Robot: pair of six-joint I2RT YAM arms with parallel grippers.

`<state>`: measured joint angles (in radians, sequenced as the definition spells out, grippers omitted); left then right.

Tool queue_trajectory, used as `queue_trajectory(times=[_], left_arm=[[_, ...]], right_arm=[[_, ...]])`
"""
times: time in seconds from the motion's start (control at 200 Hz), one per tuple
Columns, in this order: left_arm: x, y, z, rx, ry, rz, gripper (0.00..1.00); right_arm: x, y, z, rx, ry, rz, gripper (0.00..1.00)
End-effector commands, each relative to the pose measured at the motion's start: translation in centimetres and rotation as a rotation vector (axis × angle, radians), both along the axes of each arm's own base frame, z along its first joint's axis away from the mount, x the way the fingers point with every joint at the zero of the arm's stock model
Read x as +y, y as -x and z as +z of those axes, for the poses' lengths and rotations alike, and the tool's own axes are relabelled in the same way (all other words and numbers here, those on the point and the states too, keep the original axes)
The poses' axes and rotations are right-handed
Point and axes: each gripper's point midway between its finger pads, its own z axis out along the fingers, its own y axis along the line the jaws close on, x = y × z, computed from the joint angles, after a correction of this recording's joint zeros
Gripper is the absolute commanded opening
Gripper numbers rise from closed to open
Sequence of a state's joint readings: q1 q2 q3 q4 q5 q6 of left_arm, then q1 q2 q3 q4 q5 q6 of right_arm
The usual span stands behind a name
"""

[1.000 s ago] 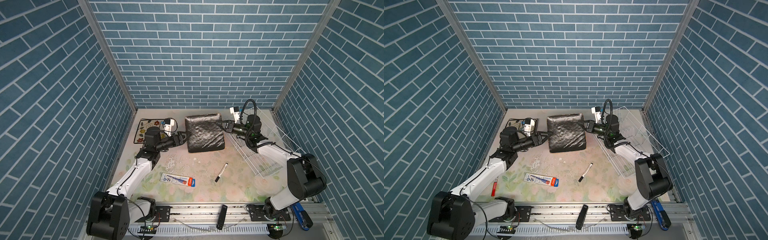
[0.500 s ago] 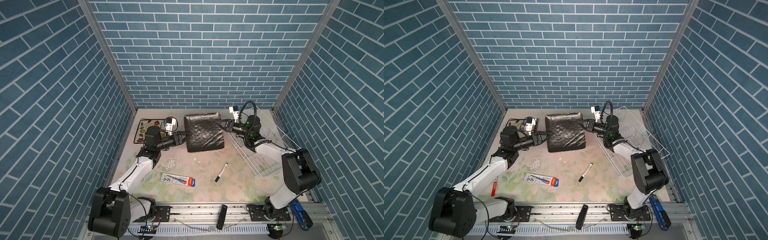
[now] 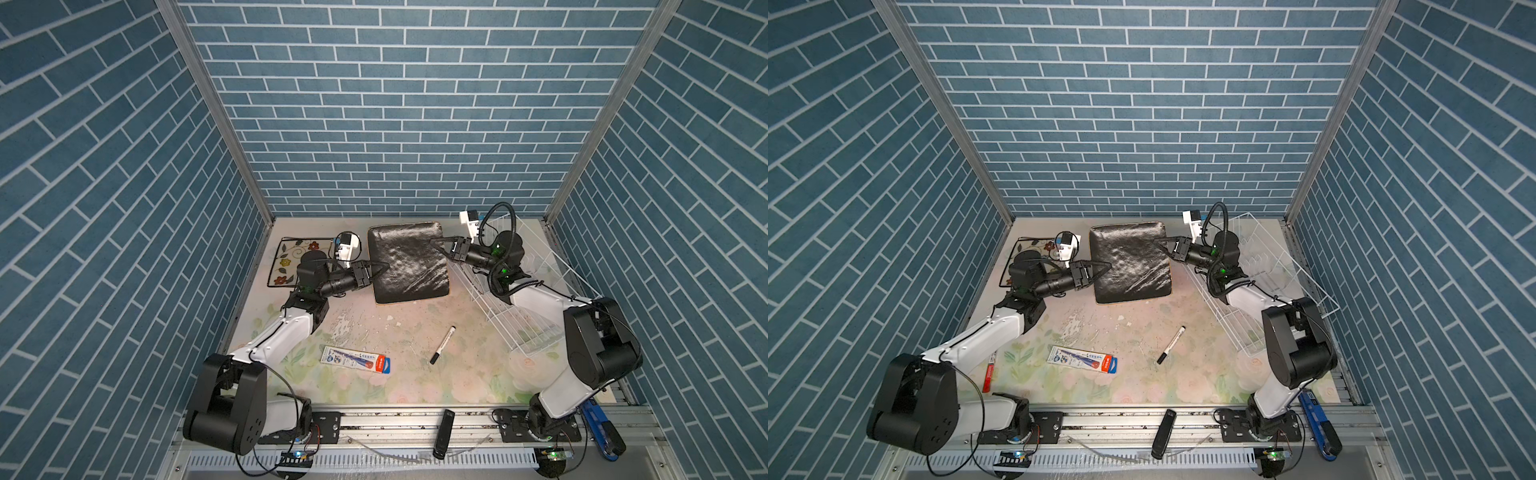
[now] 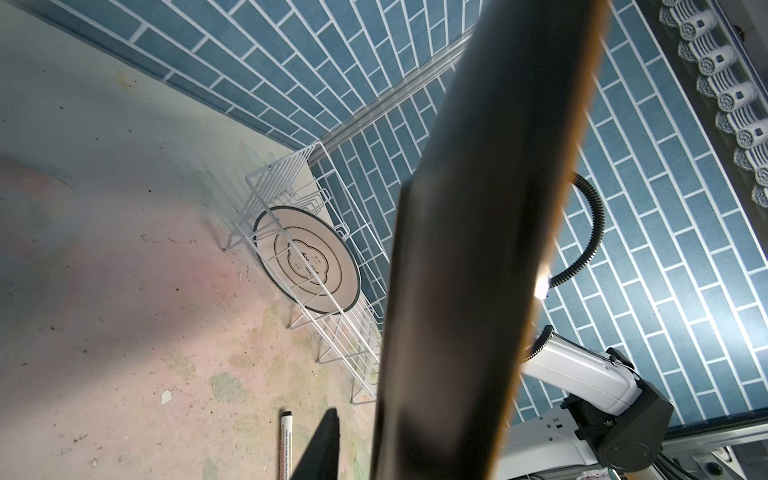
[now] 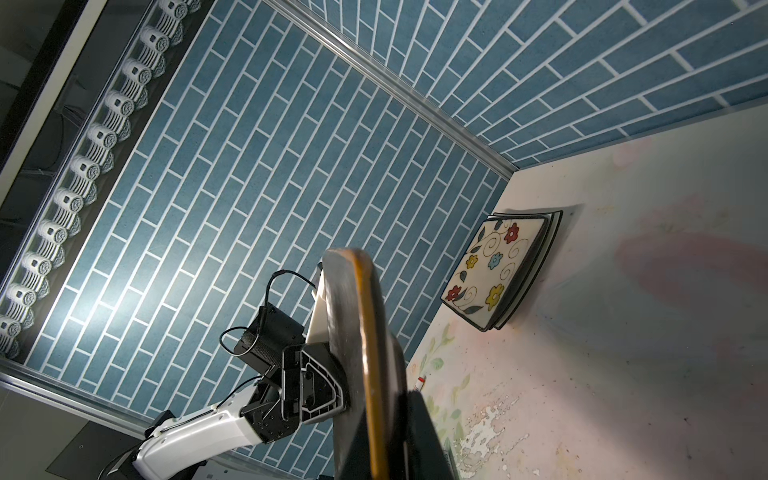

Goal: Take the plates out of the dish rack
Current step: 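Open the right gripper and withdraw it while the left gripper holds the plate, then swing the dark plate with the left gripper over the floral plate stack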

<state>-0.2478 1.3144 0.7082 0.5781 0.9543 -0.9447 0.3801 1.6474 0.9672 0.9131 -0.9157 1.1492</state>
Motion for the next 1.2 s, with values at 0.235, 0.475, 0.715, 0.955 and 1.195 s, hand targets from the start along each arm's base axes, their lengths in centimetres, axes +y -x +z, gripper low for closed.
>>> queue_trajectory(times=[0.235,0.475,0.715,0.955,1.195], left_arm=[[-0.4,0.1,1.8,-0.059,0.031,-0.029,0.08],[-0.3,0.1,2.0,-0.069,0.028,-0.012,0.00],[0.6,-0.3,2.7,-0.088,0.011,0.037,0.00],[2.0,-0.9,3.0,-0.095,0.010,0.111,0.00],[5.8,-2.6,1.0,-0.040,0.014,0.303,0.00]], right_arm=[[-1.0,1.7,4.8,-0.062,-0.094,0.037,0.00],[-0.9,2.0,5.1,-0.072,-0.089,0.065,0.00],[-1.6,2.0,5.5,-0.075,-0.079,0.040,0.80],[-2.7,1.8,4.3,-0.061,0.012,-0.021,0.93],[-3.7,2.5,3.8,-0.075,0.089,-0.066,0.95]])
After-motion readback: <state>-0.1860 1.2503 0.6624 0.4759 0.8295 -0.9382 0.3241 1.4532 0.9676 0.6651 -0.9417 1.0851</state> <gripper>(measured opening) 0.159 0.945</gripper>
